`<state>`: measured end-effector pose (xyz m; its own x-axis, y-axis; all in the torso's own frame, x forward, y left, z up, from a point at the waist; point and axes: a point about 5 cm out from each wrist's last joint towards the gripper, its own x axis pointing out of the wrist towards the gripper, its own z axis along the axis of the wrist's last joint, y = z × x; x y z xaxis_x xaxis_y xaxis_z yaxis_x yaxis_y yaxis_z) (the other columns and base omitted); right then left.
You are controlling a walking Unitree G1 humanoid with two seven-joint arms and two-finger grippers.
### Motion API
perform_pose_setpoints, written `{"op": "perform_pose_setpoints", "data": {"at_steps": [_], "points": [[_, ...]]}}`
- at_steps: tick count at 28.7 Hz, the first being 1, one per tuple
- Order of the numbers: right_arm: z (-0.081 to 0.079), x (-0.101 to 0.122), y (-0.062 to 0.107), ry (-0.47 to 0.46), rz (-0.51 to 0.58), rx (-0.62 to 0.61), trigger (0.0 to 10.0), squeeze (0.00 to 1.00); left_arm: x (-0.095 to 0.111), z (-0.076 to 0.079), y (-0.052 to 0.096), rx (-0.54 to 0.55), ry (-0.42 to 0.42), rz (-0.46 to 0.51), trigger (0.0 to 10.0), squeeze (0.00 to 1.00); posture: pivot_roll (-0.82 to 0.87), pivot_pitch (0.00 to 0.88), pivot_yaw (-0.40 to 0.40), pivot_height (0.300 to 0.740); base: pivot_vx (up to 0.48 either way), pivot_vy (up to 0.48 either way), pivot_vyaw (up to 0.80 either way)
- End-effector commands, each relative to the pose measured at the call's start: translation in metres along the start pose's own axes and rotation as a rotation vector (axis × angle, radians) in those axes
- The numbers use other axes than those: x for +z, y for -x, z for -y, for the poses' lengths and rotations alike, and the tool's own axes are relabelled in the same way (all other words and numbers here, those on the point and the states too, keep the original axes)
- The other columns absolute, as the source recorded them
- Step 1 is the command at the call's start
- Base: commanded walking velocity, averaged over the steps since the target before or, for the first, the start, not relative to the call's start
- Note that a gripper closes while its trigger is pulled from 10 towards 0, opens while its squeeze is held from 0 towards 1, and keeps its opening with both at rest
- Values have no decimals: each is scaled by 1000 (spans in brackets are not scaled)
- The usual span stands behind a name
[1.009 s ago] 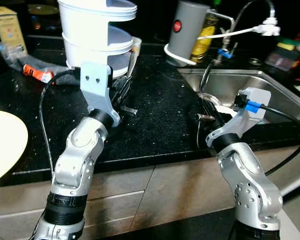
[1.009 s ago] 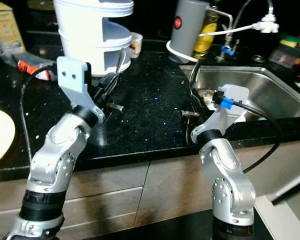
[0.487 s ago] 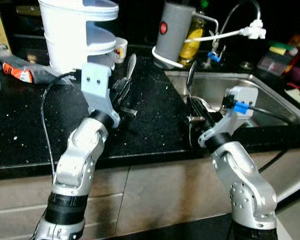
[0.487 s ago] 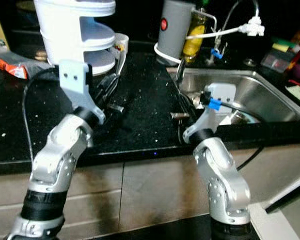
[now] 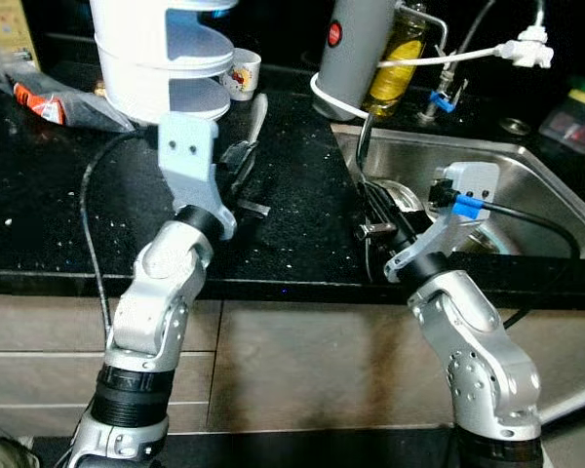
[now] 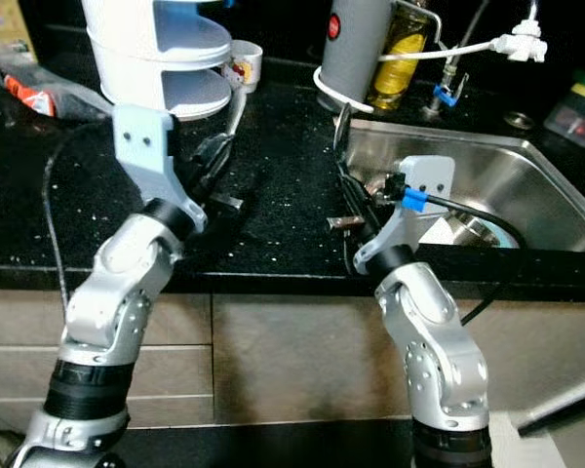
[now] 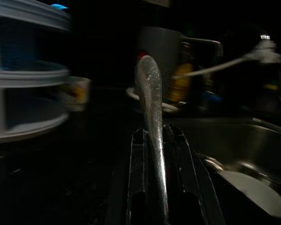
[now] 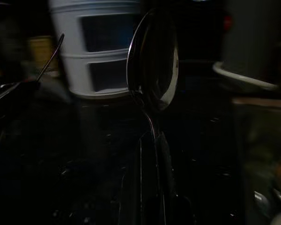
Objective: Kitchen organization
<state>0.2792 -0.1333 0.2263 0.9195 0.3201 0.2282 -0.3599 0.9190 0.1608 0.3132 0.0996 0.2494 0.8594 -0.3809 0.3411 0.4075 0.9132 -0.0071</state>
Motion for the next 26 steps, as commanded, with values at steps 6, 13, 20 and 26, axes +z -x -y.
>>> {"op": "perform_pose_setpoints", "data": {"at_steps": [6, 13, 20, 26], "points": [[2, 2, 3, 19, 11, -12, 10000, 0, 0, 4, -1, -17, 4, 2, 10000, 0, 53, 0, -172, 740, 0, -369, 769], [4, 1, 1, 10, 10, -39, 10000, 0, 0, 3, -1, -19, 2, 4, 10000, 0, 55, 0, -174, 740, 0, -370, 103], [3, 2, 0, 7, 13, -44, 10000, 0, 1, 3, -1, -21, 0, 8, 10000, 0, 56, 0, -176, 740, 0, -368, 0], [4, 2, 0, 3, 12, -46, 10000, 0, 1, 4, -1, -23, 0, 8, 10000, 0, 58, 0, -178, 740, 0, -367, 0]]}}
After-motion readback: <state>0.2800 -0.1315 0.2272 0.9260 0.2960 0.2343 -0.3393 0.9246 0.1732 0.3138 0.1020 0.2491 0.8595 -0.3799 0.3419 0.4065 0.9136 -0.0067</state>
